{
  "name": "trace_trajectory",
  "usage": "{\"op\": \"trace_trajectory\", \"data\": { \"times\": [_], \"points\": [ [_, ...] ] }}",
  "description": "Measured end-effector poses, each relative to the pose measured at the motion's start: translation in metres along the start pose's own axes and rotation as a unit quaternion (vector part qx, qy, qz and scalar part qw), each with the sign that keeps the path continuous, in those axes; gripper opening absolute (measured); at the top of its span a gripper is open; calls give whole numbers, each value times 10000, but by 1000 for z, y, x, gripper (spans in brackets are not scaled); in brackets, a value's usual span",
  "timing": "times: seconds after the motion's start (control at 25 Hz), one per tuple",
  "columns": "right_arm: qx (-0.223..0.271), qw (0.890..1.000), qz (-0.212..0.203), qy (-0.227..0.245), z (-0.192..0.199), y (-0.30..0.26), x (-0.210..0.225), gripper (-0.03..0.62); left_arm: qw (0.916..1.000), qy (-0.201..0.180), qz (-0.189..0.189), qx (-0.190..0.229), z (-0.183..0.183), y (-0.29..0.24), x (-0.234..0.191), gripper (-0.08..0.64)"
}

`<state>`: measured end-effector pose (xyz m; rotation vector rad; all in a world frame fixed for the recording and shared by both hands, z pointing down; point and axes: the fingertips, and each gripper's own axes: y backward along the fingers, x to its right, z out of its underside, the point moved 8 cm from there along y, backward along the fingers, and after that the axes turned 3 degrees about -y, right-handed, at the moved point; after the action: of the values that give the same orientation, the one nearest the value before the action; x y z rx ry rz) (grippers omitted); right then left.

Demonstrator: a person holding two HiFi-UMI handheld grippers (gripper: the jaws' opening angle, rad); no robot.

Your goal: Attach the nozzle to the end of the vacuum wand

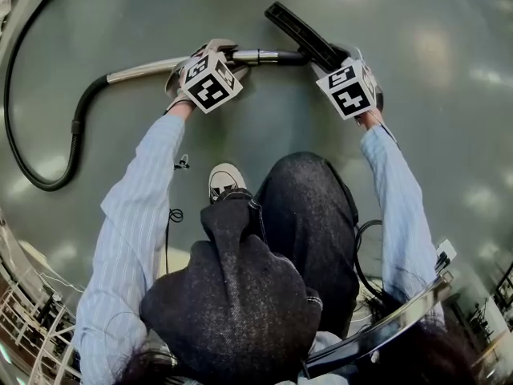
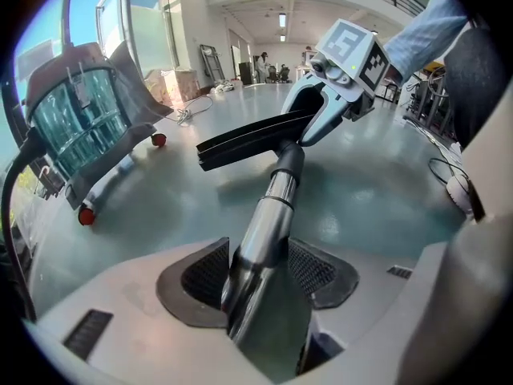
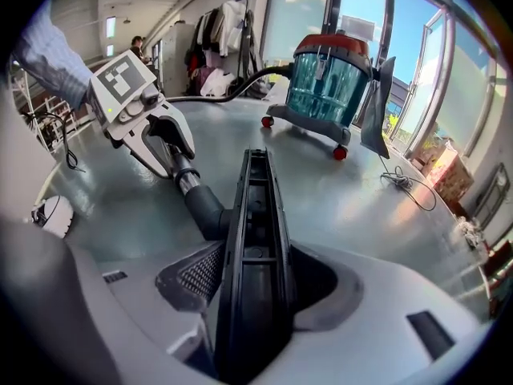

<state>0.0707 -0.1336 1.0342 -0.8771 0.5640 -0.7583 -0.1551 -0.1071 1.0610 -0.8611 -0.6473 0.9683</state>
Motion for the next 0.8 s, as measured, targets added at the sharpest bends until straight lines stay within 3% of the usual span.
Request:
{"op": "trace_trajectory", "data": {
  "times": [0.24,0.48,0.56,0.72,0.8],
  "points": [
    [228,9990,-6,-381,9,29,6,232,9990,259,-341,144,3,26,6,209],
    [636,9939,-53,-904,14,63,9,232,9946,619,-484,681,10,69,21,209],
    [976,9880,-43,-1197,12,76,10,232,9876,951,-692,1042,8,84,22,208],
    [1552,9728,-223,-1702,3,98,8,232,9613,1900,-846,1806,-3,111,21,207],
    [1689,9695,-318,-1748,-3,106,4,232,9545,2019,-938,1984,-13,124,20,207]
  ]
}}
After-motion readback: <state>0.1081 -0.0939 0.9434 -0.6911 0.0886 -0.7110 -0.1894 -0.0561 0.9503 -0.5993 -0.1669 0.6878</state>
